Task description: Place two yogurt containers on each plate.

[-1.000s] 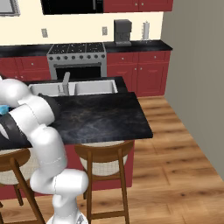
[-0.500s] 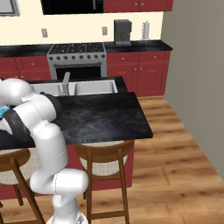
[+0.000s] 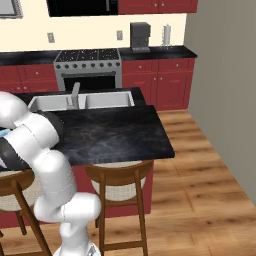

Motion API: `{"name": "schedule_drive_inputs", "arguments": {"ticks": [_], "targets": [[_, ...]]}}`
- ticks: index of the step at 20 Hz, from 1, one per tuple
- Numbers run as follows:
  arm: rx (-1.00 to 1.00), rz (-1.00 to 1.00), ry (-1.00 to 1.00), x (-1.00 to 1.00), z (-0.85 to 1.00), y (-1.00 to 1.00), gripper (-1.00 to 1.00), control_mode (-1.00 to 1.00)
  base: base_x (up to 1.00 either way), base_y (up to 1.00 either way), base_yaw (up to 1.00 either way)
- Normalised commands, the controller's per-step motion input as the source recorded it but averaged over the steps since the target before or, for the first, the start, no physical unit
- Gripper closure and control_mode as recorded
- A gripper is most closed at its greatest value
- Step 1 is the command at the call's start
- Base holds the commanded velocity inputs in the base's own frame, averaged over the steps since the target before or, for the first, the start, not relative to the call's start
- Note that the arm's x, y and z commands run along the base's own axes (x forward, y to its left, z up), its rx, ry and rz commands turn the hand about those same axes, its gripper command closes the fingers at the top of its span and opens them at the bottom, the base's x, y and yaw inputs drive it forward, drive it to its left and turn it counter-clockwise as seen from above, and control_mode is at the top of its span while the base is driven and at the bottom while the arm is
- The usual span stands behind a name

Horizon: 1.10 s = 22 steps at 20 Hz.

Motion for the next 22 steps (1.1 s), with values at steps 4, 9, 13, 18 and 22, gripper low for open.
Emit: {"name": "schedule_drive_inputs", "arguments": {"ticks": [4, 9, 13, 18, 22], "targets": [[0.26, 0.0, -0.45, -1.0, 0.02, -1.0, -1.0, -1.0, 0.0, 0.0, 0.0], [0.29, 0.0, -0.41, -1.0, 0.16, -1.0, -1.0, -1.0, 0.0, 0.0, 0.0], [0.36, 0.0, -0.22, -0.9, -0.02, -1.0, -1.0, -1.0, 0.0, 0.0, 0.0], [0.26, 0.04, -0.11, -0.59, -0.37, -0.89, -1.0, -1.0, 0.0, 0.0, 0.0], [0.19, -0.01, -0.5, -0.91, 0.03, -0.44, -1.0, -1.0, 0.0, 0.0, 0.0]]}}
